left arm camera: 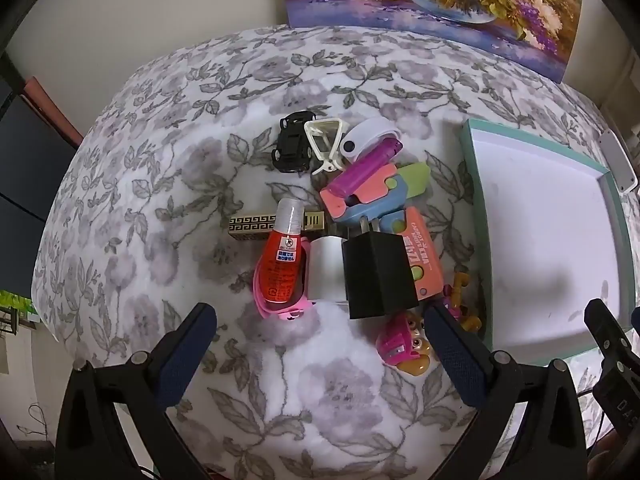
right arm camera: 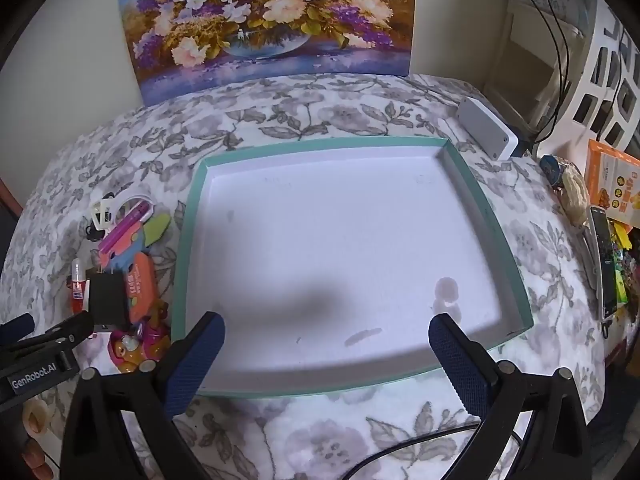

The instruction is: Organize rigid objects

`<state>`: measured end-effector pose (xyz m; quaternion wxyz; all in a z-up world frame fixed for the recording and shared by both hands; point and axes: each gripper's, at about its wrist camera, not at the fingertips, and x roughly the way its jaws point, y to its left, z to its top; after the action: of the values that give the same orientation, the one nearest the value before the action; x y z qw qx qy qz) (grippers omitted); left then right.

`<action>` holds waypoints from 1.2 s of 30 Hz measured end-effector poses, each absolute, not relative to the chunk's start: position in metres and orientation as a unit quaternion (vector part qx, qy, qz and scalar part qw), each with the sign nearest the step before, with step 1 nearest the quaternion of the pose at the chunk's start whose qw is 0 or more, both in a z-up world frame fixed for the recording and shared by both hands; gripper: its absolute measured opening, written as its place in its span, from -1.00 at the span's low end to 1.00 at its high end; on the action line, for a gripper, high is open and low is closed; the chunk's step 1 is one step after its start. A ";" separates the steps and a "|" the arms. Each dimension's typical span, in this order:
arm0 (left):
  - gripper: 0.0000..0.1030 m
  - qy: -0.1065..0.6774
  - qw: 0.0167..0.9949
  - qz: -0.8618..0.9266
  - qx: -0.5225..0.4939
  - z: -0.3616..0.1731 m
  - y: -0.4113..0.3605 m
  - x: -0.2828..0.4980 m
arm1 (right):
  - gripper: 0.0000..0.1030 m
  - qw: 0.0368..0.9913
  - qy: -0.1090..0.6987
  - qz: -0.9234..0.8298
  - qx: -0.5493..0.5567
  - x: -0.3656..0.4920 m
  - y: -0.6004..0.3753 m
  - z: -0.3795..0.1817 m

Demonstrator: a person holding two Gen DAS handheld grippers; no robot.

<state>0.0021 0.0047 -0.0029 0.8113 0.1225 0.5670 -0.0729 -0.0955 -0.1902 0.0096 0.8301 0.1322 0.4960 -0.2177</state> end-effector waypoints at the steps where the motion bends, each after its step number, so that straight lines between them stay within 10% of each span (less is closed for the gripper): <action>1: 1.00 0.567 0.811 -0.072 0.123 -0.003 0.004 0.002 | 1.00 0.830 0.496 -0.218 0.132 -0.096 -0.190 0.010; 36: 1.00 0.566 0.809 -0.080 0.136 -0.002 -0.002 -0.001 | 1.00 0.826 0.500 -0.221 0.138 -0.096 -0.189 0.009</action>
<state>-0.0006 -0.0016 -0.0024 0.8094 0.1361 0.5655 -0.0803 -0.0956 -0.1887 0.0089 0.8261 0.1379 0.4995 -0.2212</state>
